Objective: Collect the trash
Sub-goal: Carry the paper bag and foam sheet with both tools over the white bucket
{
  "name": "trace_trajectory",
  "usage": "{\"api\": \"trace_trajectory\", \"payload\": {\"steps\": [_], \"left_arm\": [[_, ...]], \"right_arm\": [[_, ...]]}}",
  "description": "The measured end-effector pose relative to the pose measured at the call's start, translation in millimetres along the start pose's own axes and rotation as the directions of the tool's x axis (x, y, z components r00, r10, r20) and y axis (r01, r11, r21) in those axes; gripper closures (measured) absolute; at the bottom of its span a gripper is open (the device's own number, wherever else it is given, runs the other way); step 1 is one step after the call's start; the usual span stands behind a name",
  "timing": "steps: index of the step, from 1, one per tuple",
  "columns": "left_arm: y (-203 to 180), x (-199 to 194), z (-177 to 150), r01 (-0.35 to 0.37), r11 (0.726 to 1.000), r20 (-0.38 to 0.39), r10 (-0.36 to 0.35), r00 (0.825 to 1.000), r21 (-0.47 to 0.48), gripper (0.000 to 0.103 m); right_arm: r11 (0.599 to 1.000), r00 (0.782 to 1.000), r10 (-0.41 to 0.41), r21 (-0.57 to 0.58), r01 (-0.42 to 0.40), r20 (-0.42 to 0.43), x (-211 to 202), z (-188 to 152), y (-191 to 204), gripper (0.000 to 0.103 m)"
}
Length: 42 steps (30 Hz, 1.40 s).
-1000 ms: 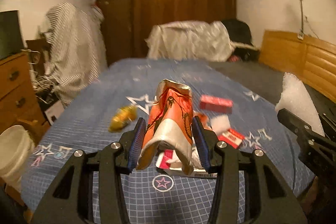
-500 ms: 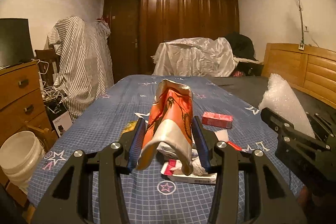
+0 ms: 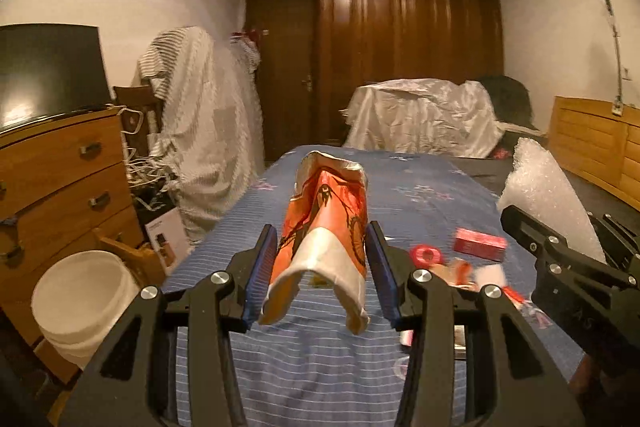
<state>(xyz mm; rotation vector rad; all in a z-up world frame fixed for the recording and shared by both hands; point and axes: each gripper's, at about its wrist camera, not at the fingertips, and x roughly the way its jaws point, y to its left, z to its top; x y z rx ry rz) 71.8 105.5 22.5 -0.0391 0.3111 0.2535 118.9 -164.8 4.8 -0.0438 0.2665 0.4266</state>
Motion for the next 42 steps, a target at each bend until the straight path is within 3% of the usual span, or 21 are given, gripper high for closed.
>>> {"api": "trace_trajectory", "payload": {"steps": [8, 15, 24, 30, 34, 39, 42], "left_arm": [[77.6, 4.6, 11.2, -0.129, 0.990, -0.030, 0.128, 0.991, -0.048, 0.059], [160.4, 1.3, 18.4, -0.266, 0.958, -0.062, 0.260, 0.963, -0.106, 0.059], [242.4, -0.4, 20.6, -0.376, 0.914, -0.126, 0.359, 0.925, -0.154, 0.059], [297.2, 11.4, 15.6, -0.423, 0.887, -0.215, 0.384, 0.898, -0.184, 0.057], [330.0, 23.2, 4.1, -0.436, 0.875, -0.296, 0.368, 0.881, -0.210, 0.057], [358.2, 38.5, -11.1, -0.444, 0.866, -0.380, 0.340, 0.860, -0.229, 0.057], [370.4, 48.1, -20.9, -0.437, 0.863, -0.415, 0.312, 0.855, -0.252, 0.057]], "right_arm": [[0.987, 0.988, 0.152, -0.049, -0.153, -0.009, 47.1, 43.8, 100.7, 0.050], [0.953, 0.958, 0.286, -0.096, -0.288, -0.034, 85.1, 79.2, 208.5, 0.050], [0.898, 0.908, 0.406, -0.141, -0.418, -0.103, 133.1, 111.3, 343.4, 0.050], [0.841, 0.849, 0.477, -0.163, -0.516, -0.228, 176.0, 118.3, 436.1, 0.050], [0.803, 0.793, 0.510, -0.146, -0.578, -0.334, 212.1, 118.1, 487.7, 0.050], [0.766, 0.712, 0.518, -0.115, -0.633, -0.474, 257.9, 111.3, 541.4, 0.050], [0.742, 0.644, 0.516, -0.081, -0.665, -0.566, 281.1, 95.0, 567.9, 0.050]]}}
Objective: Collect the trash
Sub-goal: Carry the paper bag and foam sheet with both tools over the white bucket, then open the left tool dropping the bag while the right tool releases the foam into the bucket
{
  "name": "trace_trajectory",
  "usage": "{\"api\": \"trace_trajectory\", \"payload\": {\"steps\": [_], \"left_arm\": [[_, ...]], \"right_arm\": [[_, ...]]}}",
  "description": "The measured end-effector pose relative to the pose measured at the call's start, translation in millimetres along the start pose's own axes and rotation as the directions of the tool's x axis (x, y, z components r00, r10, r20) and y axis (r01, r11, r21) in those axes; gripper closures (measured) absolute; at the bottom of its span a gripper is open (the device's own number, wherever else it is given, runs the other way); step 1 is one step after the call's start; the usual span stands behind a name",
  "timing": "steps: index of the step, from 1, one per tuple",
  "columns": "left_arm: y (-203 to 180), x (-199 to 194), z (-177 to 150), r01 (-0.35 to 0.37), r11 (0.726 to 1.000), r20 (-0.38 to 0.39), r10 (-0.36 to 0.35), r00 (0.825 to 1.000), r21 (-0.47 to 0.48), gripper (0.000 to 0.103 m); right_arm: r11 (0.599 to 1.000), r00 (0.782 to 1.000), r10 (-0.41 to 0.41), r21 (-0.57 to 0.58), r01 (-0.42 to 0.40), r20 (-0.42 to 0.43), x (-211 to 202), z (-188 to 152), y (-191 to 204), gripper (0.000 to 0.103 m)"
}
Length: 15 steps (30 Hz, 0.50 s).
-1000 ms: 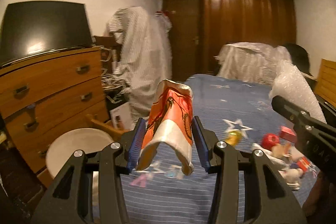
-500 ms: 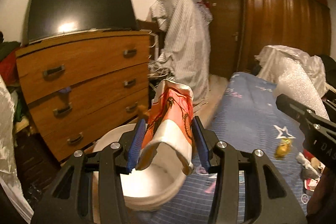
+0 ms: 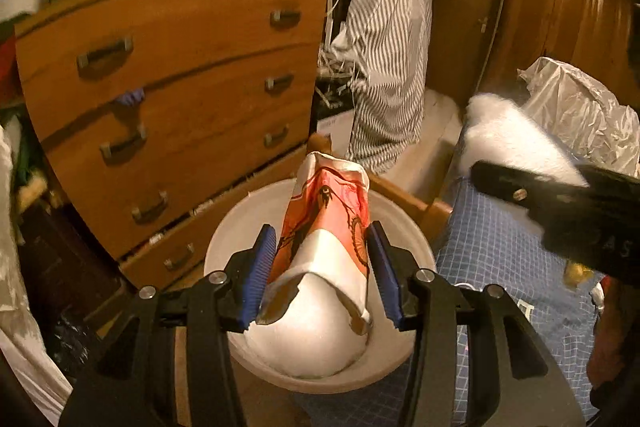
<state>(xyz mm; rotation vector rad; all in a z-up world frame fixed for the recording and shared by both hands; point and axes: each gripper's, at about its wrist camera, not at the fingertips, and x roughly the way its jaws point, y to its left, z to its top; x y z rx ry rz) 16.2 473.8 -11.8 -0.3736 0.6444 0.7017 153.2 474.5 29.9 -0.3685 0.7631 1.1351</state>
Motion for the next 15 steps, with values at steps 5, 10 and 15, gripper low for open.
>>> {"api": "trace_trajectory", "payload": {"steps": [5, 10, 15], "left_arm": [[19.0, 26.5, -4.5, 0.000, 1.000, -0.068, -0.003, 0.998, -0.031, 0.057], [47.6, 48.1, -10.0, -0.033, 0.998, -0.113, 0.025, 0.993, -0.062, 0.057], [65.3, 61.6, -10.0, -0.042, 0.995, -0.138, 0.030, 0.990, -0.085, 0.057]], "right_arm": [[0.999, 0.990, 0.033, -0.001, -0.034, -0.140, 56.1, -6.1, 1.8, 0.050], [0.999, 0.980, 0.024, -0.033, -0.031, -0.198, 79.3, -7.2, 0.1, 0.050], [0.999, 0.974, 0.026, -0.025, -0.033, -0.226, 87.1, -6.3, -18.2, 0.050]]}}
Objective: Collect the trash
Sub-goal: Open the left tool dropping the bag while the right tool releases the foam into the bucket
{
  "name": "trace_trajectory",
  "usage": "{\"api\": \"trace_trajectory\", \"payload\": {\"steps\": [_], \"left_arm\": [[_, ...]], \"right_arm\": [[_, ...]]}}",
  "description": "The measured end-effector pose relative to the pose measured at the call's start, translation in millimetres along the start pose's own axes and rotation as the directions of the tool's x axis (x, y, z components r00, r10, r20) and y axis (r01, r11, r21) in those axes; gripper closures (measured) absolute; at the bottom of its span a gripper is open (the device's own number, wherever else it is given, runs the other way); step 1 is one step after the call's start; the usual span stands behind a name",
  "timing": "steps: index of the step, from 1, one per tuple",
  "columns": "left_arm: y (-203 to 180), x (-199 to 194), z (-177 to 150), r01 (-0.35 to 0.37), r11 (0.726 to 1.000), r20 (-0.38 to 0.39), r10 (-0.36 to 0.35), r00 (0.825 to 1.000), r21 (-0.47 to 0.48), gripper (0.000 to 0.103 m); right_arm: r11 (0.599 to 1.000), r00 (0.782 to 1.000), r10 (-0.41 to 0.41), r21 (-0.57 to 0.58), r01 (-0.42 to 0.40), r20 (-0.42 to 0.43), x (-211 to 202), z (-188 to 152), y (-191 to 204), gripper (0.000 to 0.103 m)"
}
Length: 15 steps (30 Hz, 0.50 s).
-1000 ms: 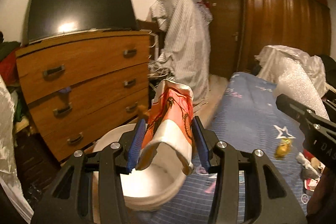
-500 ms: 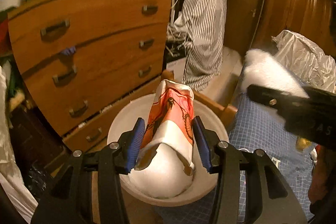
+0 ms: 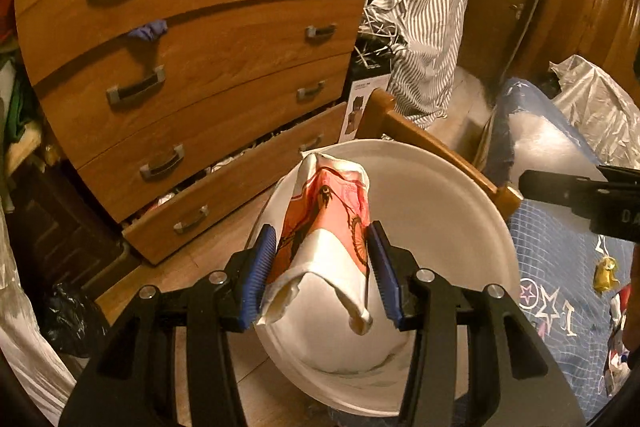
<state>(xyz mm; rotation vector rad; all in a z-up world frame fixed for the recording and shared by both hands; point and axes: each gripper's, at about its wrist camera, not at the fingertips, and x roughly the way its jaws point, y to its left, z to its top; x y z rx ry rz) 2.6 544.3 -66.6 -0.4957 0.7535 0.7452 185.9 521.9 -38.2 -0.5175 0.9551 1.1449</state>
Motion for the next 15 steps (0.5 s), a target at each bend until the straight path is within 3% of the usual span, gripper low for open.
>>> {"api": "trace_trajectory", "payload": {"steps": [15], "left_arm": [[-0.6, 8.0, 1.2, 0.012, 1.000, -0.011, -0.012, 1.000, 0.011, 0.053]], "right_arm": [[1.000, 1.000, 0.008, 0.000, -0.008, -0.005, 11.2, 2.7, -8.5, 0.049]]}}
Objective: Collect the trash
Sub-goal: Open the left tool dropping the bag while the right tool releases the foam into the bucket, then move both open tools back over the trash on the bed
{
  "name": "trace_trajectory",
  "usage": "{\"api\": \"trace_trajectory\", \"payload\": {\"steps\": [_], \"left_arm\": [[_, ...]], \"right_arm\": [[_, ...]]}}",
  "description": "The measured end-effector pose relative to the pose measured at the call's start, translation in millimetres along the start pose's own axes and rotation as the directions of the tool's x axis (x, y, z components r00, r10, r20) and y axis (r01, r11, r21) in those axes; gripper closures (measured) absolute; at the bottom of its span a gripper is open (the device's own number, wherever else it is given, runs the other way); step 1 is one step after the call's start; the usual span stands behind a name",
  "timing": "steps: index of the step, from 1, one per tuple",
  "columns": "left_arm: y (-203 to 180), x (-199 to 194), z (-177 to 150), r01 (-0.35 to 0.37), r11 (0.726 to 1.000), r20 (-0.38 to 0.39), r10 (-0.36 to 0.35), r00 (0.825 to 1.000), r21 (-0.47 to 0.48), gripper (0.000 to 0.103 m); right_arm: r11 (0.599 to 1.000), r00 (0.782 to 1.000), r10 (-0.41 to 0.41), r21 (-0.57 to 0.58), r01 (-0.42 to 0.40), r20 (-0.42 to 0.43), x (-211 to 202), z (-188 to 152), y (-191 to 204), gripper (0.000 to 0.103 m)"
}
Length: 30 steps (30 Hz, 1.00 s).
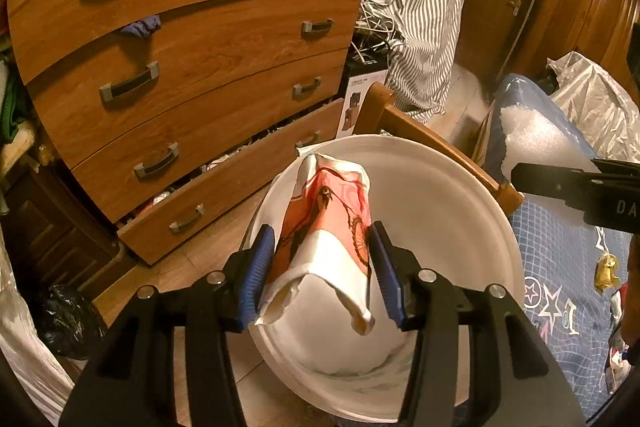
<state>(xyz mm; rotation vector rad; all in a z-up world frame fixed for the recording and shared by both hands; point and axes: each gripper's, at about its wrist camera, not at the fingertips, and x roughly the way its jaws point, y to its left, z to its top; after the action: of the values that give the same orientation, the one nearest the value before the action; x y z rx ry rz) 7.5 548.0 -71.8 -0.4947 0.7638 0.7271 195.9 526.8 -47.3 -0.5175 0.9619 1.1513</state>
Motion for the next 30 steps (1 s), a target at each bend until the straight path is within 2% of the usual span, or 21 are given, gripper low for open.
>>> {"api": "trace_trajectory", "payload": {"steps": [2, 4, 5, 6, 15, 23, 30], "left_arm": [[-1.3, -0.4, 0.1, -0.004, 1.000, 0.004, 0.004, 1.000, 0.004, 0.051], [-2.0, -0.1, 0.4, -0.020, 1.000, 0.009, 0.020, 1.000, 0.011, 0.041], [-0.6, 0.5, 0.3, -0.028, 1.000, 0.014, 0.028, 1.000, 0.009, 0.033], [0.8, 0.2, 0.7, -0.039, 0.999, 0.020, 0.039, 0.999, 0.005, 0.031], [2.2, 0.9, 0.9, -0.042, 0.999, 0.021, 0.042, 0.999, 0.001, 0.031], [-6.2, 5.5, -1.0, -0.026, 1.000, 0.010, 0.026, 1.000, 0.014, 0.031], [-15.8, 9.1, -4.7, -0.011, 0.999, 0.002, 0.011, 1.000, 0.030, 0.031]], "right_arm": [[1.000, 1.000, 0.003, -0.001, -0.003, 0.004, -0.1, 0.5, 0.4, 0.048], [1.000, 1.000, 0.012, 0.008, -0.012, 0.014, -1.8, 1.5, 0.1, 0.036], [1.000, 1.000, 0.015, 0.012, -0.015, 0.025, -4.1, 1.6, -0.7, 0.029], [1.000, 0.999, 0.017, 0.013, -0.017, 0.032, -5.7, 2.1, -0.7, 0.029], [0.997, 0.997, 0.046, 0.059, -0.049, 0.060, -19.4, -1.6, -16.8, 0.029], [0.996, 0.996, 0.034, 0.083, -0.041, 0.084, -32.0, -5.6, -33.8, 0.029], [0.992, 0.996, 0.042, 0.115, -0.050, 0.077, -35.0, -30.4, -54.3, 0.029]]}}
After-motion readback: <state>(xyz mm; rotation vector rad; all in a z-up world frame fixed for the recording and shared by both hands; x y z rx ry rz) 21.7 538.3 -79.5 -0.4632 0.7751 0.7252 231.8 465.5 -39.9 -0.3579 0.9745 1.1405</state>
